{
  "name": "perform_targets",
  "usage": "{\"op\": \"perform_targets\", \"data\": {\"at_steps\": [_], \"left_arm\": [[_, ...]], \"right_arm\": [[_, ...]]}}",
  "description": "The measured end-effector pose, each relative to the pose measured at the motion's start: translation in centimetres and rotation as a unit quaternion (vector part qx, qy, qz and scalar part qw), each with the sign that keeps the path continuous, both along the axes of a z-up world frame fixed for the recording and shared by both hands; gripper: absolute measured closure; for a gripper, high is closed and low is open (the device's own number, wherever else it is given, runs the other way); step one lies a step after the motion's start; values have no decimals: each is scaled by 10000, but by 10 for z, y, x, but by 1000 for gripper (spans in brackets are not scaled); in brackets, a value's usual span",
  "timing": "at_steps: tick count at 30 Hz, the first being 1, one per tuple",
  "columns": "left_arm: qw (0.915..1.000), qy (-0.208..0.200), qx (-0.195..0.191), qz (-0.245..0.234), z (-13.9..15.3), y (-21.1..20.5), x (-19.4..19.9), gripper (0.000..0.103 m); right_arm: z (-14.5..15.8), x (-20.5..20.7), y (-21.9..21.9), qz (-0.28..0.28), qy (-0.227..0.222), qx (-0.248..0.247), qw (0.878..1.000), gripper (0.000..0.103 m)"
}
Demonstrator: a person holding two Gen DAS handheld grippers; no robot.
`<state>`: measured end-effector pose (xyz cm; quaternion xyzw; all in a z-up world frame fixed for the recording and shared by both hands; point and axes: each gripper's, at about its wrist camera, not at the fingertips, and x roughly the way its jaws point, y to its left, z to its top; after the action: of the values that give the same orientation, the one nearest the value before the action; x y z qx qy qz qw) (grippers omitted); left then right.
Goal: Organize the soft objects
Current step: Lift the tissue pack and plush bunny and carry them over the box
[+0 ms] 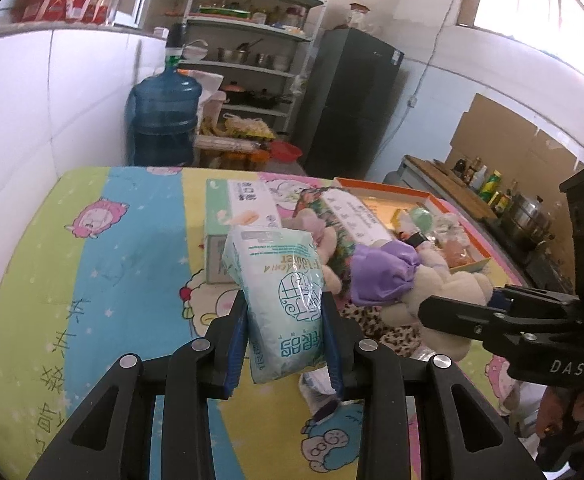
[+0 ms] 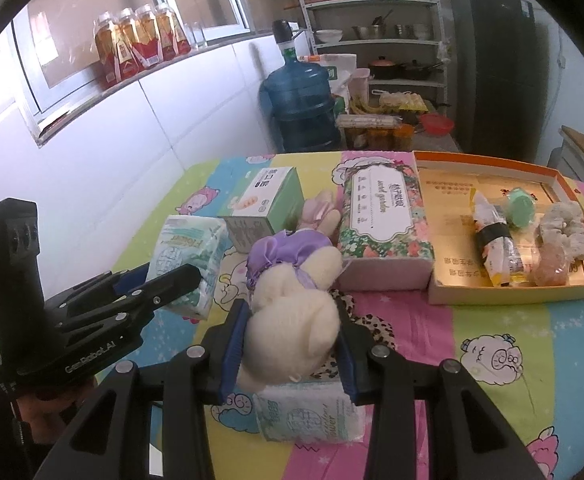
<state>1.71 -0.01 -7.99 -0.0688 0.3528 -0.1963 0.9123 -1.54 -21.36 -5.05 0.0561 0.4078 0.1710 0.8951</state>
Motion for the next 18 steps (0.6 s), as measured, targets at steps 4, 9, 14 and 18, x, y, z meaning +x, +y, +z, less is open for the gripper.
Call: {"op": "perform_targets", "data": {"at_steps": [4, 9, 14, 18], "left_arm": [[10000, -33, 25, -63, 6, -4, 0, 69], [9999, -62, 38, -140, 11, -11, 2, 69], [9996, -99, 56, -240, 16, -22, 3, 69], [9994, -112, 71, -334, 19, -30, 6, 69]], "right_arm": [[3, -2, -3, -47, -51, 27, 10000, 62], [6, -4, -10, -132, -107, 65, 9998, 62], [9, -5, -20, -253, -139, 118, 9995, 62], [12, -6, -28, -354, -175, 165, 9991, 62]]}}
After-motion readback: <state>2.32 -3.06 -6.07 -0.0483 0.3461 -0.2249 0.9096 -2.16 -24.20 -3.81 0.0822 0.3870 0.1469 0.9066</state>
